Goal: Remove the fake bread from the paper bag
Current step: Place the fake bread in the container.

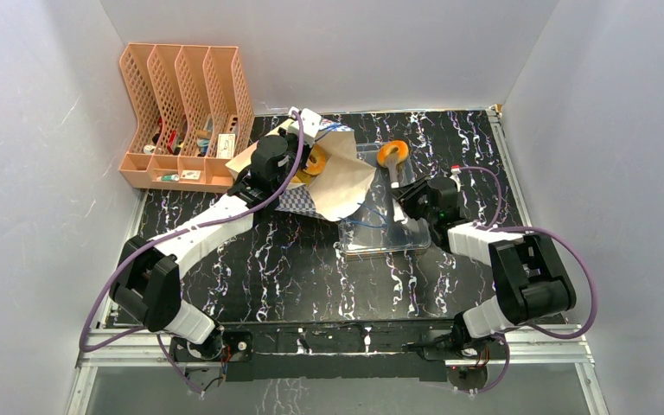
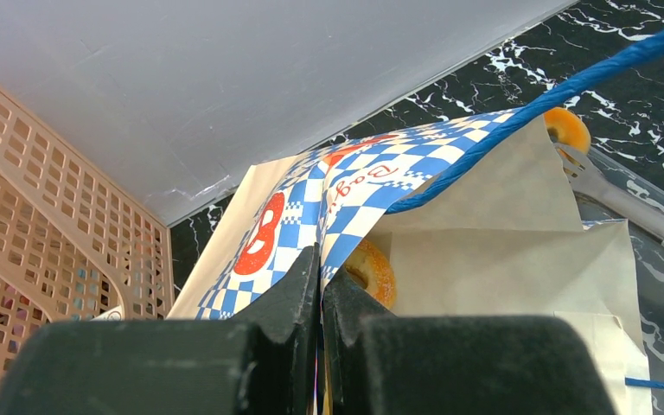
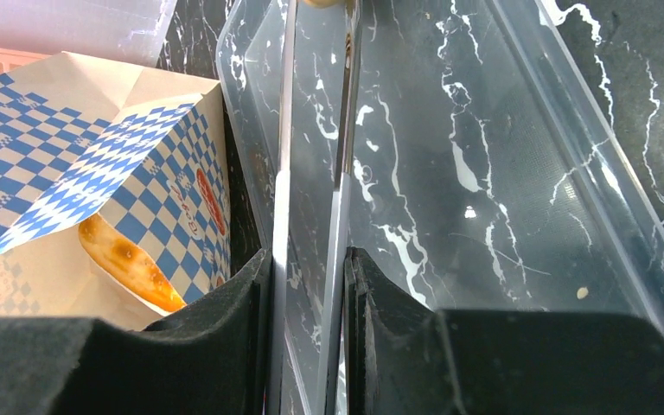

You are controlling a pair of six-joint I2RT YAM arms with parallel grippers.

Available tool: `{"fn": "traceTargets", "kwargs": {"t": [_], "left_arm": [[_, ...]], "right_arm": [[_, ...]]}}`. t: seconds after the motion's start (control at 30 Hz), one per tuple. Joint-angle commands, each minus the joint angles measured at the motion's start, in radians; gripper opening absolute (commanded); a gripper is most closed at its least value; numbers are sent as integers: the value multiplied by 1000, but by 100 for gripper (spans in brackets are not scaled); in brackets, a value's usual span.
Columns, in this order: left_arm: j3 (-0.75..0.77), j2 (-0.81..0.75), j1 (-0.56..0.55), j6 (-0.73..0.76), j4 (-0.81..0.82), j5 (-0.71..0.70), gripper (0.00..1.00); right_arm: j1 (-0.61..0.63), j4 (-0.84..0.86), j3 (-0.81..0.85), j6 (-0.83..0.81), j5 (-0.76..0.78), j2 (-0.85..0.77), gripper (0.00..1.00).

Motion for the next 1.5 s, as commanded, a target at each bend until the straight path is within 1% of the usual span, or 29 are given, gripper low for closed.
{"fn": "traceTargets", "kwargs": {"t": [0.0,0.07,0.17,0.23,0.43,0.6,1.0,1.2,1.37,1.47], "left_arm": [[-10,-47,-2,-2,4,1,0],[-11,-49,-2,-1,1,1,0],[-13,-52,-2,-2,0,2,0],[-13,-54,-2,-3,-1,2,0],[-17,-65,-2,-9,-2,2,0],[-15,-68,-2,-11,-15,0,0],[-23,-80,-3,-8,-37,0,0],[-43,-93,-3,11,-44,13,0],[-48,-99,-2,9,-56,36,0],[-46,-103,-2,9,-64,37,0]], "right_arm": [[-15,141,50,23,-28,20,25],[-18,146,45,26,-37,22,35],[-19,144,36,26,-46,14,46],[-19,132,33,21,-50,2,48],[-19,86,15,6,-47,-51,49],[-19,38,-17,-6,-56,-116,46],[-19,-88,-127,-45,-75,-327,43],[-19,-240,-125,-91,-74,-552,42],[-19,-418,-49,-140,-71,-728,41],[-19,-496,-15,-147,-84,-800,40]]}}
